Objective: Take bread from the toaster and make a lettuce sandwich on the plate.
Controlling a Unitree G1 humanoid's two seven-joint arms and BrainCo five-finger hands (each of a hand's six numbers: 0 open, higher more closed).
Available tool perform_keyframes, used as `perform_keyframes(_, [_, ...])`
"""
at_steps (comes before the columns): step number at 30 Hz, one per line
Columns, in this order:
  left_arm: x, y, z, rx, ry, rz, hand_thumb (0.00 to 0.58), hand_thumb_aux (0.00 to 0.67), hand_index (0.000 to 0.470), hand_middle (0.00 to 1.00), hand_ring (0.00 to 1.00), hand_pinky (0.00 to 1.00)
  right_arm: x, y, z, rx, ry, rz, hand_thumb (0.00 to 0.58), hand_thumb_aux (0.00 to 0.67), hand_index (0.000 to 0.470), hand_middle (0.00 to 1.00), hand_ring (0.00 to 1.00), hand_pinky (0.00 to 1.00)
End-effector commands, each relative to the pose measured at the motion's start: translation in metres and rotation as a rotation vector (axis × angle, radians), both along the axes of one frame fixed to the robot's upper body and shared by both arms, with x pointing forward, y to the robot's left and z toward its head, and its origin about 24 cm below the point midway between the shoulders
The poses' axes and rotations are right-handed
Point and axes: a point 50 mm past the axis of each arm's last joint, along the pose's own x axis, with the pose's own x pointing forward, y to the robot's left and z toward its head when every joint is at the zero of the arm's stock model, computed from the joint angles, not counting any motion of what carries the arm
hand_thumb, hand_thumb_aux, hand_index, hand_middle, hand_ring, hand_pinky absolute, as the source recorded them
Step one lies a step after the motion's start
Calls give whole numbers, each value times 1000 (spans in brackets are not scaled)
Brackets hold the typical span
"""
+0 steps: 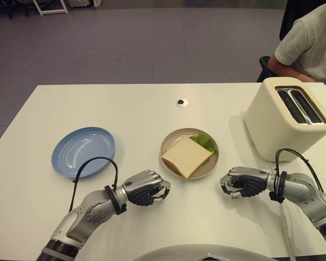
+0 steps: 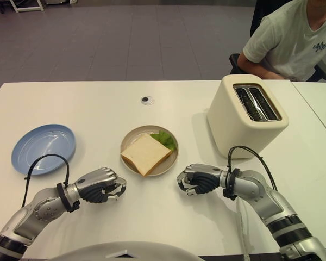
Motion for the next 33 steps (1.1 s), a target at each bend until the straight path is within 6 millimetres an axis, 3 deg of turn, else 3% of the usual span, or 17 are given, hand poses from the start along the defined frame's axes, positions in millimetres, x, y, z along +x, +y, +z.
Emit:
perform_keyframes(1, [12, -5, -13, 38, 11, -2, 580, 670, 470, 1000, 1000, 1000, 13, 10, -13, -28, -15, -11, 580, 670, 470, 1000, 1000, 1000])
perform_keyframes(7, [48, -20, -36, 135, -64, 23, 580, 670, 470, 1000, 1000, 1000, 33, 29, -32, -46, -39, -2, 580, 670, 470, 1000, 1000, 1000])
perform_keyframes(16, [91, -27, -38, 90, -133, 70, 580, 670, 470, 1000, 1000, 1000, 80, 41, -27, 11, -140, -104, 580, 670, 470, 1000, 1000, 1000])
perform_keyframes(21, [95, -24, -39, 60, -133, 83, 580, 670, 470, 1000, 1000, 1000, 90, 41, -26, 40, -177, -139, 580, 670, 470, 1000, 1000, 1000])
perform_keyframes(26, [87, -17, -26, -89, -174, 110, 580, 670, 470, 1000, 1000, 1000, 77, 37, -17, 144, -243, -106, 580, 670, 470, 980, 980, 980])
perform_keyframes(27, [82, -14, -21, -136, -181, 117, 580, 670, 470, 1000, 1000, 1000, 73, 34, -12, 175, -263, -108, 578, 631, 442, 976, 976, 976])
perform_keyframes(28, [74, -10, -16, -190, -192, 127, 580, 670, 470, 1000, 1000, 1000, 68, 27, -5, 214, -296, -122, 542, 499, 350, 976, 976, 976])
perform_keyframes(29, [66, -6, -10, -235, -203, 137, 580, 670, 470, 1000, 1000, 1000, 63, 21, 2, 247, -327, -137, 516, 447, 313, 961, 961, 961])
perform_keyframes(30, [56, -2, -2, -292, -210, 150, 334, 234, 164, 1000, 1000, 1000, 57, 13, 11, 291, -356, -158, 297, 202, 142, 902, 902, 902])
perform_keyframes(31, [44, 4, 5, -355, -211, 167, 0, 0, 0, 796, 796, 796, 50, 4, 20, 349, -385, -189, 0, 0, 0, 529, 529, 529])
perform_keyframes(32, [34, 10, 12, -417, -203, 191, 0, 0, 0, 0, 0, 0, 43, -4, 29, 419, -404, -225, 0, 0, 0, 0, 0, 0])
perform_keyframes(33, [25, 17, 16, -476, -194, 224, 0, 0, 0, 0, 0, 0, 38, -12, 35, 500, -410, -278, 0, 0, 0, 0, 0, 0])
